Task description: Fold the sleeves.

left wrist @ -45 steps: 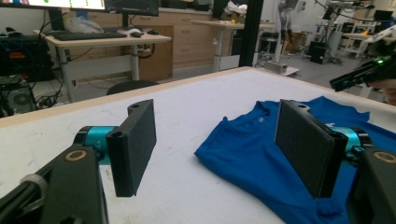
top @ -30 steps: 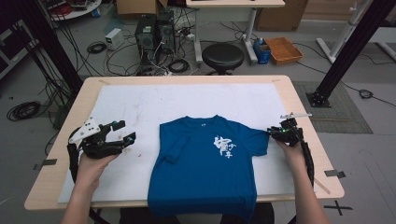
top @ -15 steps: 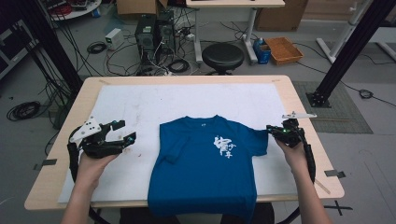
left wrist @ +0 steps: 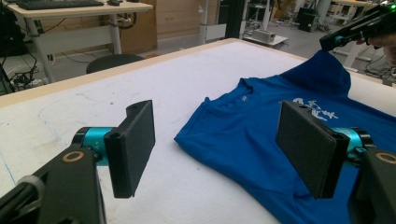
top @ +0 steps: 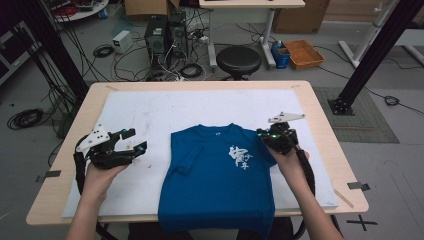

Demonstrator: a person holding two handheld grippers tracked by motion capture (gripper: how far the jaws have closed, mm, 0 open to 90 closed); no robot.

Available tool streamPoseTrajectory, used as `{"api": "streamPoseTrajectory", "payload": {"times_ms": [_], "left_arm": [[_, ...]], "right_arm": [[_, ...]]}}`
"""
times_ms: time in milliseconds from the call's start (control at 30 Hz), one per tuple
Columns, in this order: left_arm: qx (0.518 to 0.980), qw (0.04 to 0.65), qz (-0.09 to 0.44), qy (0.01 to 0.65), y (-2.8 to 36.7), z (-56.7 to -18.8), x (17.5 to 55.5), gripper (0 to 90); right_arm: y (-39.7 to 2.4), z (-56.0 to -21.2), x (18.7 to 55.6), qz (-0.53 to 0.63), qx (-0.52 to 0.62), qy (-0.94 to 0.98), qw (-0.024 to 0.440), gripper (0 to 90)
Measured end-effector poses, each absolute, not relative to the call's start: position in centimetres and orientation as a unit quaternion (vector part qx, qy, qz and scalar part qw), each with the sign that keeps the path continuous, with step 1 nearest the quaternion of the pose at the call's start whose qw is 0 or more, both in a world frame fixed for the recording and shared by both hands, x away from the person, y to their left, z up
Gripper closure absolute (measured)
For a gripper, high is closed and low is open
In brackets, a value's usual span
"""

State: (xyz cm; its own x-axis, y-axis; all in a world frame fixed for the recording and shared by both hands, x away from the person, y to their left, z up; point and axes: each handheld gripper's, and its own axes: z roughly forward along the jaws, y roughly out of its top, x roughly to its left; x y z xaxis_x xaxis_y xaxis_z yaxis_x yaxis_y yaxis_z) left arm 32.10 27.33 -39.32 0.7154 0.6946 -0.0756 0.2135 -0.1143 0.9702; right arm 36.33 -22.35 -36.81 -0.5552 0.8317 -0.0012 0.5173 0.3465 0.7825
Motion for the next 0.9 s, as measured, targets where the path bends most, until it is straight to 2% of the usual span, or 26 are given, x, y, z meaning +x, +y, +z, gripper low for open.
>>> {"api": "streamPoseTrajectory", "payload": {"times_ms": [33, 333, 400, 433, 567, 667, 800, 900], "left_arm": [[0.717, 0.587, 0.203, 0.317, 27.3, -39.3, 32.1, 28.5], [0.721, 0.585, 0.197, 0.316, 27.0, -39.6, 32.3, 28.5], [0.720, 0.586, 0.194, 0.317, 27.0, -39.7, 32.3, 28.4], [0.720, 0.587, 0.193, 0.317, 26.9, -39.7, 32.3, 28.4], [0.718, 0.586, 0.195, 0.320, 27.0, -39.7, 32.3, 28.3], [0.718, 0.586, 0.195, 0.322, 27.0, -39.7, 32.3, 27.9], [0.721, 0.583, 0.194, 0.320, 26.8, -39.8, 32.3, 27.9], [0.724, 0.580, 0.193, 0.319, 26.5, -39.9, 32.4, 27.9]], "right_arm": [[-20.7, -37.0, 36.5, 0.372, 0.417, 0.804, 0.204, 90.0], [-16.3, -38.7, 37.2, 0.347, 0.390, 0.830, 0.198, 89.1], [-15.8, -38.7, 37.4, 0.362, 0.381, 0.829, 0.193, 80.5], [-15.8, -38.7, 37.4, 0.362, 0.381, 0.829, 0.193, 80.5], [-17.6, -37.8, 36.8, 0.388, 0.387, 0.811, 0.203, 76.3], [-20.1, -37.5, 35.9, 0.410, 0.398, 0.798, 0.193, 72.1], [-22.8, -38.6, 33.9, 0.417, 0.399, 0.796, 0.181, 72.0], [-23.4, -40.1, 32.8, 0.397, 0.390, 0.813, 0.172, 72.0]]}}
